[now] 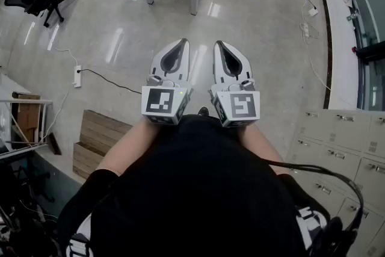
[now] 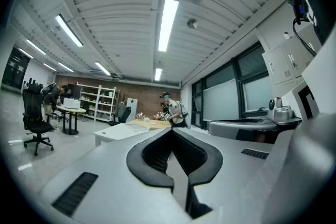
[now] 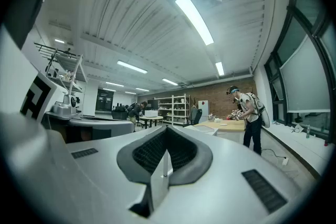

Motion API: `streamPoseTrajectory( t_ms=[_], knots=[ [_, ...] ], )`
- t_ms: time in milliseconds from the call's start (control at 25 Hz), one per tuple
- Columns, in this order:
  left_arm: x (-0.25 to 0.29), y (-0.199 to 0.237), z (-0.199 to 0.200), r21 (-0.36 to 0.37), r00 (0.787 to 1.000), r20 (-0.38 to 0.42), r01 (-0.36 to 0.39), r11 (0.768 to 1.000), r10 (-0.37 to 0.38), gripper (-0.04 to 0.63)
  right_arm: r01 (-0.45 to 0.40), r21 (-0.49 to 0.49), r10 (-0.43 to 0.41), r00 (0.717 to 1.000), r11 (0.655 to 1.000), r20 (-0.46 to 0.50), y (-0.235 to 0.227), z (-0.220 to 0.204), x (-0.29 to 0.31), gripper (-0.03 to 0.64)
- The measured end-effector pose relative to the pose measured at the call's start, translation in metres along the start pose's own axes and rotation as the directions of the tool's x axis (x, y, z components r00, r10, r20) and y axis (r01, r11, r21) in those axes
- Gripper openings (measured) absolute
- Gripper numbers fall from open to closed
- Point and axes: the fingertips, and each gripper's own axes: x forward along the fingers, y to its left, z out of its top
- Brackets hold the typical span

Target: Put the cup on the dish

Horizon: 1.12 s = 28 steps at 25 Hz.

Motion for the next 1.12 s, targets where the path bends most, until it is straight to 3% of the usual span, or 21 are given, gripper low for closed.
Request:
streamPoseTrajectory(
  t_ms=[600,800,1120],
  knots=[
    [-0.001,0.0,-0.012,-0.03,0.999,-0.038,-0.014,0.999,0.013,0.006,0.055,0.047,-0.055,0.998,0.997,-0.006,-0.01,-0.009,-0.006,0.012],
    [0.022,-0.007,-0.019,-0.023,0.997,-0.073,-0.025,0.999,0.024,0.006,0.012,0.065,-0.011,1.0,0.998,-0.021,-0.027,-0.013,0.008,0.012],
    [0.072,-0.041,-0.017,-0.009,0.996,-0.032,-0.078,0.997,0.078,0.006,-0.068,0.074,0.068,0.998,0.995,0.013,-0.081,-0.013,0.024,0.012]
  ],
)
